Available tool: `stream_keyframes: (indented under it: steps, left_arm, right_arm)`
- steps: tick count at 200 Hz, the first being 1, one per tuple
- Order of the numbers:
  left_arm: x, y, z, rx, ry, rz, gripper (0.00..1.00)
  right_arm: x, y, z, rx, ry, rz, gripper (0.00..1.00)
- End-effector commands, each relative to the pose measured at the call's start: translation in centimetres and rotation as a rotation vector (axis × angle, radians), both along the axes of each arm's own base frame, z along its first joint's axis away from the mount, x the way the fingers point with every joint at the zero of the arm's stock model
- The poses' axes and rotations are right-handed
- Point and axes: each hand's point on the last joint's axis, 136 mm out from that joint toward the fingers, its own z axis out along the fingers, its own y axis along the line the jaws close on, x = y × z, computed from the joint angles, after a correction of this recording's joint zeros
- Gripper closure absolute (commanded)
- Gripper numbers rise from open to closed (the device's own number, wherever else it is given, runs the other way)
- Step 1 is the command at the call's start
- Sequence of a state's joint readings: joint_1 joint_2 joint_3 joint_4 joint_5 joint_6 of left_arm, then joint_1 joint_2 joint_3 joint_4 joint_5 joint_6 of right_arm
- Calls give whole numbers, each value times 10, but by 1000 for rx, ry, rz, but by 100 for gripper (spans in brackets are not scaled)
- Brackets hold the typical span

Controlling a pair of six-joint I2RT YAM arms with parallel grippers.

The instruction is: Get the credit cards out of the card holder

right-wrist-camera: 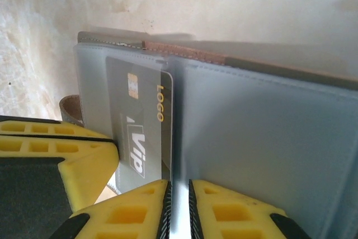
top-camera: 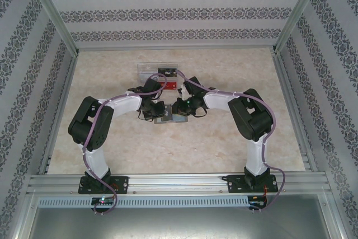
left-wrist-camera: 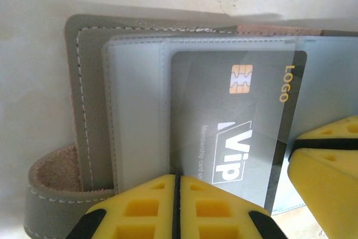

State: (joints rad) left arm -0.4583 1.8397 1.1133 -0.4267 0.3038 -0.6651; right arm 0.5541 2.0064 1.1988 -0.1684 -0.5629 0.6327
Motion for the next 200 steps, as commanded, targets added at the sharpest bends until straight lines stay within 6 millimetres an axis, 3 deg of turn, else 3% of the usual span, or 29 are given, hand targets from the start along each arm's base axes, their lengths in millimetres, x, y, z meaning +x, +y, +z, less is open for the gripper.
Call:
stream_keyframes:
  steps: [1,134,159,200]
  left_arm:
    - [-17,22,-20,101,82,20,100]
    - [-14,17,-15,79,71,20,100]
    - [-15,18,-15,79,71,21,100]
    - [-14,21,-10,95,58,18,98]
  right_arm:
    - [-5,-2,-14,-48,42,-9,82]
    - [-18,15,-28,-44,89,41,83]
    - [-18,16,-27,-40,86,40,100]
    - [-14,5,-23,-53,62,19,100]
